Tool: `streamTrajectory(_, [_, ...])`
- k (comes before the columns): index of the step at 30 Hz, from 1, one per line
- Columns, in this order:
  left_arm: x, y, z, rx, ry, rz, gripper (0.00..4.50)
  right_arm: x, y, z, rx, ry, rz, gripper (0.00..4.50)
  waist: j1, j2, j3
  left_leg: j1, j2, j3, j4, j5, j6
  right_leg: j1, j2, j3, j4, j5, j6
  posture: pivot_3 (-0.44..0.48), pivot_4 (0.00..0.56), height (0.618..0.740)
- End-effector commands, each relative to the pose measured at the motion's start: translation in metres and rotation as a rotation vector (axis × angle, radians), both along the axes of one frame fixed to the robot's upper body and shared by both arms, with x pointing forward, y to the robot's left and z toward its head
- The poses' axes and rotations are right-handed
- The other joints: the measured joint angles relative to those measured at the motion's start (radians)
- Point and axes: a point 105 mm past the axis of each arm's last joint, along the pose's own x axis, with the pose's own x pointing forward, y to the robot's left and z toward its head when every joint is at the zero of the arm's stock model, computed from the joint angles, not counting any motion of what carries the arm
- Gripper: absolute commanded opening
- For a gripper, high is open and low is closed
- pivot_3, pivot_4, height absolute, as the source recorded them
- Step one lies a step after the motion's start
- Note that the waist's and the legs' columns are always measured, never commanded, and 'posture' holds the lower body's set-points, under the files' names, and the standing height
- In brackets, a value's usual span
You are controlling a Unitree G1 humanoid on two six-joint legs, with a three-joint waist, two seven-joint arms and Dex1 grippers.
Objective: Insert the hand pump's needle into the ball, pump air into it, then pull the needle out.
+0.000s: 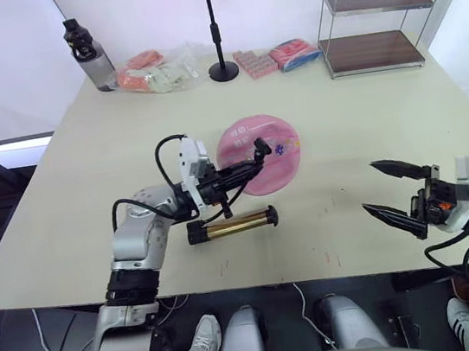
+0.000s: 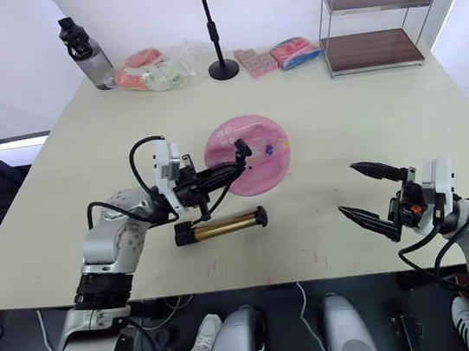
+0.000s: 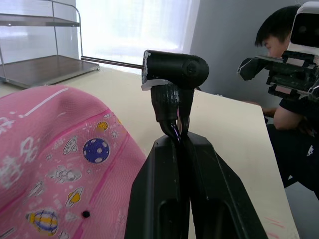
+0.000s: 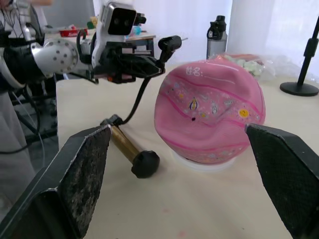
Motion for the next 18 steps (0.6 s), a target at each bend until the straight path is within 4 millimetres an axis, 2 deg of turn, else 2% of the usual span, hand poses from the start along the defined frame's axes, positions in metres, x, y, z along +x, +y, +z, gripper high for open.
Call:
streamTrajectory(1, [-0.005, -0.018, 0.004, -0.001, -0.051, -0.026, 0.04, 0.006, 0.013, 0.016, 0.071, 0.045, -0.056, 4.5, 0.0, 0.0, 0.0, 0.0, 0.0, 0.0, 0.0, 0.0, 0.0, 0.0, 0.0, 0.0, 0.0, 0.0, 0.0, 0.0, 0.15, 0.74])
streamTrajectory(5, [-0.009, -0.031, -0.004, 0.012, -0.041, -0.039, 0.04, 0.014, 0.024, 0.019, 0.095, 0.129, -0.128, 4.5, -0.001, 0.0, 0.0, 0.0, 0.0, 0.0, 0.0, 0.0, 0.0, 0.0, 0.0, 0.0, 0.0, 0.0, -0.001, 0.0, 0.15, 0.74])
streamTrajectory(9, [-0.008, -0.048, -0.014, 0.021, -0.037, -0.02, 0.04, 0.014, 0.048, 0.026, 0.172, 0.255, -0.128, 4.5, -0.001, 0.0, 0.0, -0.001, 0.0, 0.0, 0.0, 0.0, 0.0, 0.0, 0.0, 0.0, 0.0, 0.001, -0.001, 0.0, 0.15, 0.74])
streamTrajectory(12, [-0.009, -0.053, -0.016, 0.013, -0.031, -0.013, 0.04, 0.021, 0.054, 0.025, 0.198, 0.353, -0.197, 4.5, -0.001, 0.0, 0.0, -0.001, 0.0, -0.001, 0.0, 0.0, 0.0, 0.0, 0.0, 0.0, 0.0, 0.001, -0.001, 0.0, 0.15, 0.74])
streamTrajectory(18, [-0.012, -0.059, -0.019, 0.005, -0.024, -0.011, 0.04, 0.023, 0.064, 0.033, 0.28, 0.426, -0.215, 4.5, -0.002, 0.0, 0.0, -0.001, 0.0, -0.001, 0.0, 0.0, 0.0, -0.001, 0.0, 0.0, -0.001, 0.0, -0.001, 0.0, 0.15, 0.74])
